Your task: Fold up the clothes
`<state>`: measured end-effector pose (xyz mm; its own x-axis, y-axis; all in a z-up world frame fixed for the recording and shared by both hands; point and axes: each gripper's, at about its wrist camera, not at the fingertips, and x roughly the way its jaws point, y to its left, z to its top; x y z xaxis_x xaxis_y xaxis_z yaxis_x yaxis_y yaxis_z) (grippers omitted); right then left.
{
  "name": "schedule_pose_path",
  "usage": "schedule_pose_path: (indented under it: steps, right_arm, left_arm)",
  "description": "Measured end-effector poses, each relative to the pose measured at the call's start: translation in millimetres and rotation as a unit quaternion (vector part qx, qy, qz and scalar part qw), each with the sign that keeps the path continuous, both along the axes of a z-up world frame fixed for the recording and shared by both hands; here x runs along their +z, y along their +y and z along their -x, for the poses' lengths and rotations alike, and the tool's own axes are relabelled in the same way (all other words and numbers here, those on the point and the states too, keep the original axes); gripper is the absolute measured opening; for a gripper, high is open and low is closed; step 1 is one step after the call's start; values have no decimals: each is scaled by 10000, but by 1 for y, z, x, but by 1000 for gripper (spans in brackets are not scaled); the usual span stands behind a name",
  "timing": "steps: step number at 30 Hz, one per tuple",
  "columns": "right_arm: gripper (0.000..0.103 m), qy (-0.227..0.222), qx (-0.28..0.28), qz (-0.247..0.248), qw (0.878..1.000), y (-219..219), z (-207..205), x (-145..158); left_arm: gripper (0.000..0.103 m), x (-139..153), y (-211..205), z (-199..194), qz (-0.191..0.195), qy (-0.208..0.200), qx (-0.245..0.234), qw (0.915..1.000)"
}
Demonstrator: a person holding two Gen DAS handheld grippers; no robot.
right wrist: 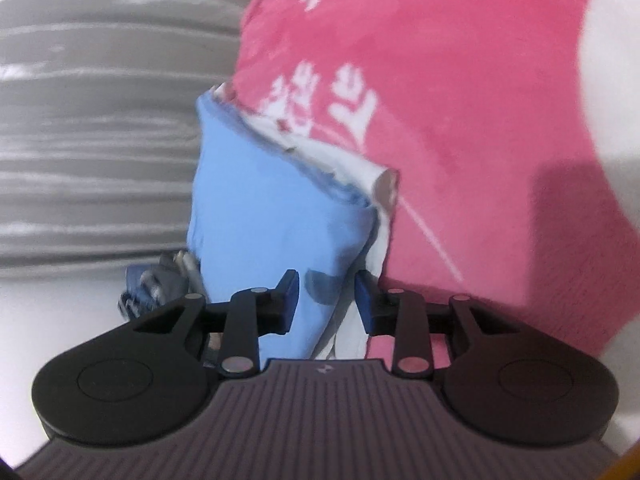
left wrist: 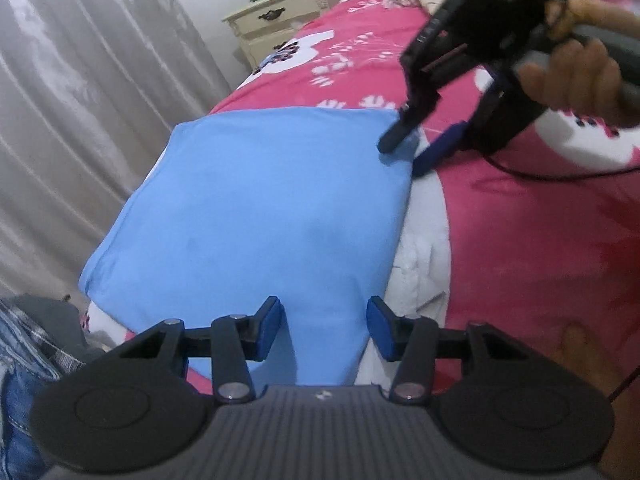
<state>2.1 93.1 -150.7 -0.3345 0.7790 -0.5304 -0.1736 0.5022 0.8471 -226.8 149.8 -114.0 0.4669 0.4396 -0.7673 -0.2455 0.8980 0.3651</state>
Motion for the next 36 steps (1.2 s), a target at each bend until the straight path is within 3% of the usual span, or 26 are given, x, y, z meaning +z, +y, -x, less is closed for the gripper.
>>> schedule_pose_path:
  steps: [5,8,13,17,20,21,22,24,32,36]
  right_arm:
    - [30,223,-593,23,9980,-23,10,2]
    - [30,391,-848,30,9956,-24,13,-5]
    - [30,218,-1055,-10,9942,-13,4,-6]
    - [29,314,-1215,42,9921,-11,7,-12]
    - [30,-10,-1231,58,9924,-8,11,-6]
    - [25,-186,-1221,81,9923,-9,13,-2]
    - [14,-370,-1212,107,9919,-9,14,1]
    - [7,-758,-1213,135,9896,-8,19,9]
    - [4,-1984,-874,-156,9761,-1,22,63]
    - [4,-2185,-790,32,9726,-3,14,62]
  left_arm:
    - [50,-3,-10,9,-46,-19,-185,9998]
    - [45,-5,-8,9,-155,-67,-137,9998]
    - [36,1,-5,15,-12,-238,82,9997]
    - [38,1,-9,18,-38,-163,40,9999]
    - [34,1,-10,17,-37,-164,29,9999]
    - [21,2,-8,17,-19,-219,74,9997]
    - [16,3,-6,17,-2,-274,120,9996]
    - [9,9,-3,20,90,-360,185,9991]
    - [8,36,-6,11,387,-575,47,9976]
    - [8,25,-7,2,400,-352,-42,9986]
